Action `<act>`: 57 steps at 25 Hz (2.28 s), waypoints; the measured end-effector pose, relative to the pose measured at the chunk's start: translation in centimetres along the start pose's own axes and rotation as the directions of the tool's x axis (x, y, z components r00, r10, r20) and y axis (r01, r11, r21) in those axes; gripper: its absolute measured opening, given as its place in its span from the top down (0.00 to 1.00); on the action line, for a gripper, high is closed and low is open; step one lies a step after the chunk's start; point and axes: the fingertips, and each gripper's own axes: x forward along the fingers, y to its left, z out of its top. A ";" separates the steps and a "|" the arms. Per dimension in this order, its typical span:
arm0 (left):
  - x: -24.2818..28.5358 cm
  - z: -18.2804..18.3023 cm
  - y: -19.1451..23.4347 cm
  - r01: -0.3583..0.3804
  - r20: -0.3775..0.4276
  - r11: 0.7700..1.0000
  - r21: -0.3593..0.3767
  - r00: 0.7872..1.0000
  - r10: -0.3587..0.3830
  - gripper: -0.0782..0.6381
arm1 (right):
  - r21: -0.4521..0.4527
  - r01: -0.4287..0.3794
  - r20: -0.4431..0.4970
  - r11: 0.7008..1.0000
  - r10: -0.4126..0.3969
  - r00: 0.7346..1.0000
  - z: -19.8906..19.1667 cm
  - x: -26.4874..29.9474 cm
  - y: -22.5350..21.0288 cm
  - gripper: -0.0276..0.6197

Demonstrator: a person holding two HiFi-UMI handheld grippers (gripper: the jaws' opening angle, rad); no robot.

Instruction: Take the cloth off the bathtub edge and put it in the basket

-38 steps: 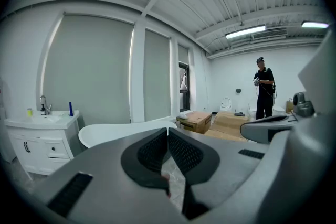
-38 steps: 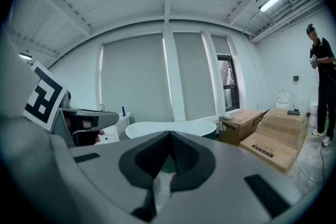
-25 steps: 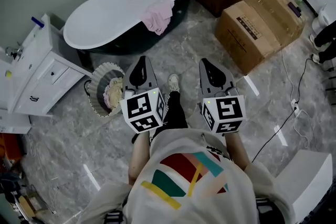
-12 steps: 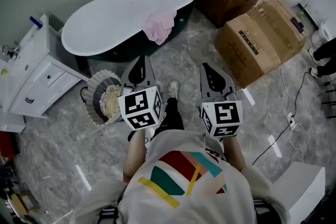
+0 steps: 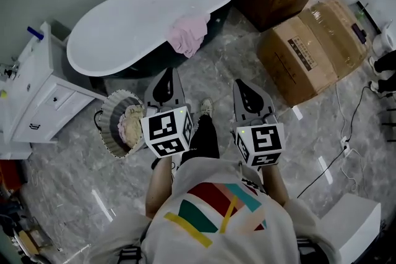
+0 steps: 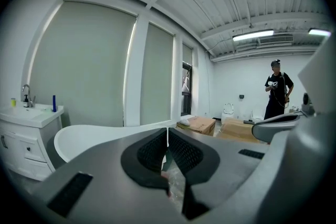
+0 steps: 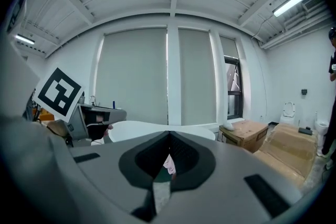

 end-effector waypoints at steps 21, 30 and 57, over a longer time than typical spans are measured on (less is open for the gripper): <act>26.3 0.3 8.2 0.007 -0.135 0.994 -0.109 0.991 -0.021 0.86 | 0.061 -0.108 -0.160 0.992 0.117 0.980 2.2 28.1 -5.5 0.94; 32.3 3.4 10.0 -0.052 -0.142 0.990 -0.131 0.989 0.033 0.86 | 0.263 -0.139 -0.109 0.955 0.172 0.979 6.8 33.3 -7.9 0.94; 32.2 12.0 10.8 -0.386 0.017 0.914 -0.121 0.920 0.391 0.85 | 0.135 -0.489 0.056 0.862 0.486 0.872 15.0 40.6 -11.4 0.94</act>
